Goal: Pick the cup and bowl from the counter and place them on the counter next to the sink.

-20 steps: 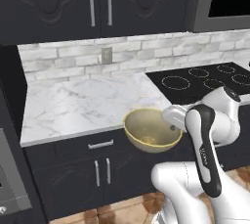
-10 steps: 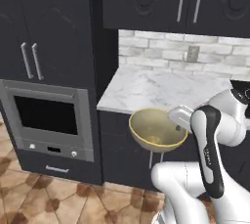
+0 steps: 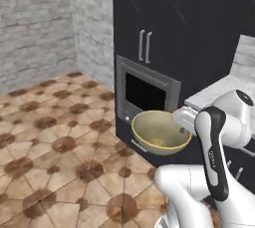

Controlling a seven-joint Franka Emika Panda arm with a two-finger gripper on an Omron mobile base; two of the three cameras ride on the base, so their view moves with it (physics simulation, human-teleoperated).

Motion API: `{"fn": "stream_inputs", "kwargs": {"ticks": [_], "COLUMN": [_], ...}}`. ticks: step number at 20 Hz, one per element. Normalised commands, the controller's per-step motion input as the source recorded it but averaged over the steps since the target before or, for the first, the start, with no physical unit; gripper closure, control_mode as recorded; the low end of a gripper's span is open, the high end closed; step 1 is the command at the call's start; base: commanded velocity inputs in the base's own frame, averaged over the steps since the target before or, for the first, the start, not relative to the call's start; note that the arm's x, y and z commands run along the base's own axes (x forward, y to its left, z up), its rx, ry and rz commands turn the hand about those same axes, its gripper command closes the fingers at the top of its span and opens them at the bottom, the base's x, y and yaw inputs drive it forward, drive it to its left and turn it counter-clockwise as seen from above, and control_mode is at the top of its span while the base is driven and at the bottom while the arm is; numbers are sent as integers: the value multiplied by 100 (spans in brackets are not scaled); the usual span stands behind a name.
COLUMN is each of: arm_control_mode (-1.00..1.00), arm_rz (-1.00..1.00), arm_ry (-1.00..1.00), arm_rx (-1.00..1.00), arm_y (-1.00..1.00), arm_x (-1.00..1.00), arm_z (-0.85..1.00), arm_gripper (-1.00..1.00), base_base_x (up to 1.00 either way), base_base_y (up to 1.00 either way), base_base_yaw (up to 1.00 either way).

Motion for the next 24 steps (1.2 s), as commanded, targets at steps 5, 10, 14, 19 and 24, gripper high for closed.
{"fn": "stream_inputs", "kwargs": {"ticks": [5, 10, 14, 19, 24], "arm_control_mode": [100, 100, 100, 100, 100], "arm_rz": [0, 0, 0, 0, 0], "arm_ry": [0, 0, 0, 0, 0], "arm_rx": [0, 0, 0, 0, 0], "arm_y": [0, 0, 0, 0, 0], "arm_x": [0, 0, 0, 0, 0], "arm_z": [0, 0, 0, 0, 0], "arm_gripper": [100, 100, 100, 100, 100], "base_base_x": [0, 0, 0, -1, -8], "base_base_y": [0, 0, 0, 0, 0], "base_base_yaw": [91, 89, 88, 84, 82]}}
